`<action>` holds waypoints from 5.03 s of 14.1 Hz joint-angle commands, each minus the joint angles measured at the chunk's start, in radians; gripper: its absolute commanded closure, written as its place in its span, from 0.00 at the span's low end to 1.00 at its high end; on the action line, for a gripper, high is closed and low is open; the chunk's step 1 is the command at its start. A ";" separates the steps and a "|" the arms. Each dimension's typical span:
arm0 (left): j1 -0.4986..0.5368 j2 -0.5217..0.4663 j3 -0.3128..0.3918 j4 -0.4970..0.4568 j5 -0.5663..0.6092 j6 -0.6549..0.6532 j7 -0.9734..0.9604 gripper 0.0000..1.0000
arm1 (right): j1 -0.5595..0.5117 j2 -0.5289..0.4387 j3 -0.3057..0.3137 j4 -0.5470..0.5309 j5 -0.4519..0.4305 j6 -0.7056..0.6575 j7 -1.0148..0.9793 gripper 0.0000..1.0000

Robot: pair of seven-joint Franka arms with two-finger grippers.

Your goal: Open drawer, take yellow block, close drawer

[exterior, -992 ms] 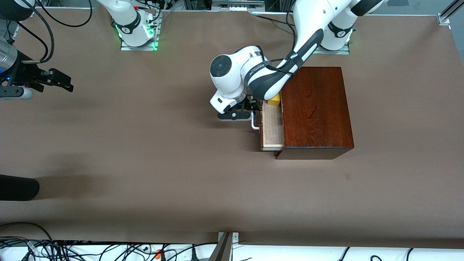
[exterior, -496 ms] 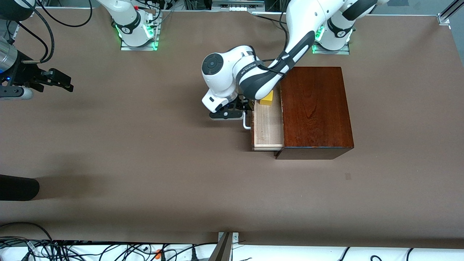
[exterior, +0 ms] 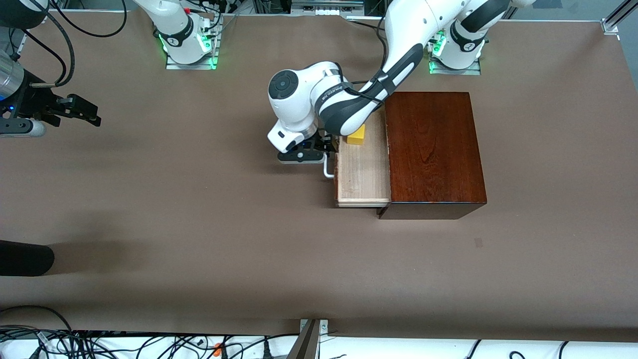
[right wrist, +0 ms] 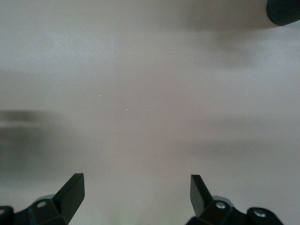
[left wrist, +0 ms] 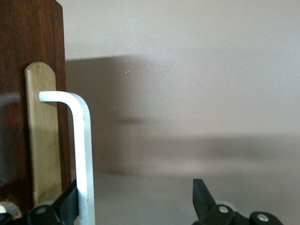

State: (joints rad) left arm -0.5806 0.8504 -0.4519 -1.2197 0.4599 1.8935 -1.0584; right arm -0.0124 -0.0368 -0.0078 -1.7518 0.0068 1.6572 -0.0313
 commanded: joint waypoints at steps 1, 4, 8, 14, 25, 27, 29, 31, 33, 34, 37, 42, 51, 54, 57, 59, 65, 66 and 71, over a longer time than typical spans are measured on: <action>-0.013 0.029 -0.007 0.072 -0.001 0.001 -0.009 0.00 | -0.012 0.005 0.008 0.017 0.019 -0.017 0.005 0.00; 0.034 -0.023 -0.019 0.054 -0.001 -0.030 0.003 0.00 | -0.012 0.005 0.008 0.018 0.019 -0.017 0.005 0.00; 0.172 -0.160 -0.118 0.019 -0.065 -0.160 0.044 0.00 | -0.012 0.002 0.006 0.018 0.018 -0.019 0.004 0.00; 0.427 -0.326 -0.237 -0.095 -0.096 -0.180 0.047 0.00 | -0.011 0.005 0.008 0.023 -0.002 0.000 0.002 0.00; 0.489 -0.632 0.111 -0.210 -0.426 -0.298 0.565 0.00 | -0.014 0.029 0.008 0.023 0.004 0.001 0.002 0.00; 0.470 -0.713 0.201 -0.288 -0.454 -0.298 0.671 0.00 | -0.014 0.029 0.009 0.023 0.002 -0.004 0.002 0.00; 0.469 -0.780 0.277 -0.360 -0.480 -0.297 0.788 0.00 | -0.014 0.029 0.009 0.023 0.002 -0.004 0.002 0.00; 0.459 -0.826 0.379 -0.394 -0.512 -0.300 0.906 0.00 | -0.012 0.029 0.011 0.025 0.001 0.001 0.002 0.00; 0.455 -0.837 0.445 -0.394 -0.512 -0.315 0.984 0.00 | -0.012 0.031 0.012 0.023 0.002 0.003 0.002 0.00; 0.455 -0.837 0.473 -0.388 -0.512 -0.321 1.021 0.00 | -0.011 0.031 0.012 0.023 0.002 0.000 0.002 0.00; 0.459 -0.837 0.506 -0.379 -0.510 -0.340 1.104 0.00 | -0.011 0.031 0.014 0.023 0.001 0.001 0.002 0.00; 0.458 -0.832 0.493 -0.380 -0.459 -0.338 1.106 0.00 | -0.011 0.031 0.012 0.023 -0.001 0.001 0.002 0.00; 0.458 -0.824 0.493 -0.365 -0.451 -0.336 1.091 0.00 | 0.057 0.055 0.049 0.023 0.006 -0.008 0.004 0.00; 0.459 -0.820 0.493 -0.363 -0.452 -0.337 1.089 0.00 | 0.126 0.113 0.051 0.023 0.018 0.009 0.175 0.00; 0.461 -0.820 0.493 -0.360 -0.452 -0.337 1.091 0.00 | 0.260 0.185 0.052 0.057 0.018 0.071 0.417 0.00; 0.461 -0.820 0.493 -0.359 -0.451 -0.337 1.092 0.00 | 0.340 0.260 0.052 0.144 0.021 0.082 0.653 0.00; 0.461 -0.820 0.493 -0.359 -0.452 -0.338 1.092 0.00 | 0.538 0.413 0.060 0.268 0.149 0.277 1.311 0.00; 0.461 -0.820 0.493 -0.359 -0.452 -0.338 1.092 0.00 | 0.567 0.420 0.060 0.268 0.177 0.300 1.415 0.00; 0.461 -0.820 0.493 -0.359 -0.451 -0.338 1.094 0.00 | 0.712 0.451 0.058 0.270 0.226 0.401 1.815 0.00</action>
State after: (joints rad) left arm -0.1165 0.0356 0.0404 -1.5848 -0.0122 1.5600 0.0262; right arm 0.6710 0.3933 0.0611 -1.5089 0.2171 2.0443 1.6796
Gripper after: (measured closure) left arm 0.000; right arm 0.000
